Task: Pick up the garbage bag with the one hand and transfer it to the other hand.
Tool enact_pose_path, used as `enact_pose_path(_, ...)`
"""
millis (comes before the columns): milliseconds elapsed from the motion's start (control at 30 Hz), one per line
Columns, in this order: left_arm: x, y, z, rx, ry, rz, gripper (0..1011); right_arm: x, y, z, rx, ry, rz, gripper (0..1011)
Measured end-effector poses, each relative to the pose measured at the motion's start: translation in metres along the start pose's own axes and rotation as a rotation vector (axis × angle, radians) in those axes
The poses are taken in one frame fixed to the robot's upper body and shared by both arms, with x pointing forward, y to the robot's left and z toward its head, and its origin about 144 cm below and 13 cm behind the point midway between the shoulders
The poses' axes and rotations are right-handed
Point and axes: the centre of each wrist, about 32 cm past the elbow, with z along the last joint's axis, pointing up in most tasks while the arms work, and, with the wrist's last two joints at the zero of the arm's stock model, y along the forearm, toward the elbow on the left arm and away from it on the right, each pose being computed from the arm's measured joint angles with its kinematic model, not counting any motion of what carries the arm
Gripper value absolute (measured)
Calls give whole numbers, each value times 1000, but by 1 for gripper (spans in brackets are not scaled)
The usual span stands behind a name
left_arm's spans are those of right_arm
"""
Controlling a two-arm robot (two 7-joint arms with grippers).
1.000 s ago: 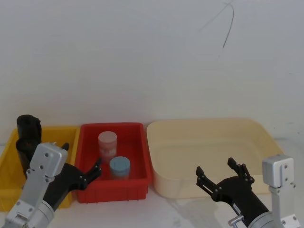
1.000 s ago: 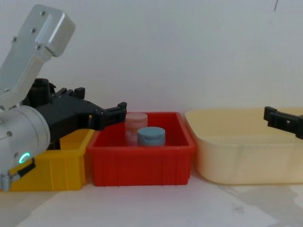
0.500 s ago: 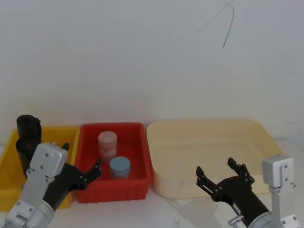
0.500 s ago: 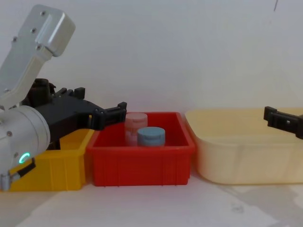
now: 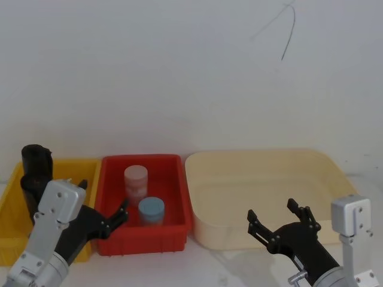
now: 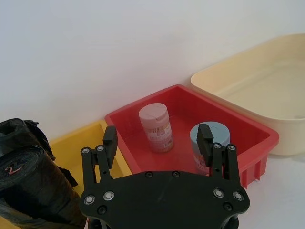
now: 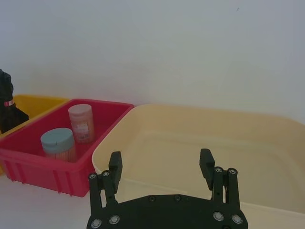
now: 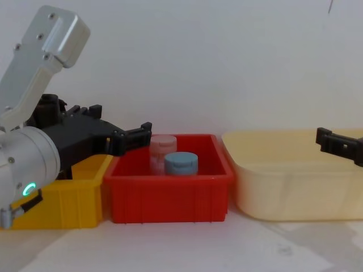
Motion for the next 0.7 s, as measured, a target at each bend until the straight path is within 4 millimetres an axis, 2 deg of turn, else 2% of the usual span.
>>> enact_pose_path(433, 0, 0, 0, 0, 0, 0, 1000, 0, 0, 0, -1, 0, -1, 1001)
enact_pose_path(700, 4, -4, 8, -27, 28, -16, 1000, 1, 3, 7, -14, 17, 14, 1002)
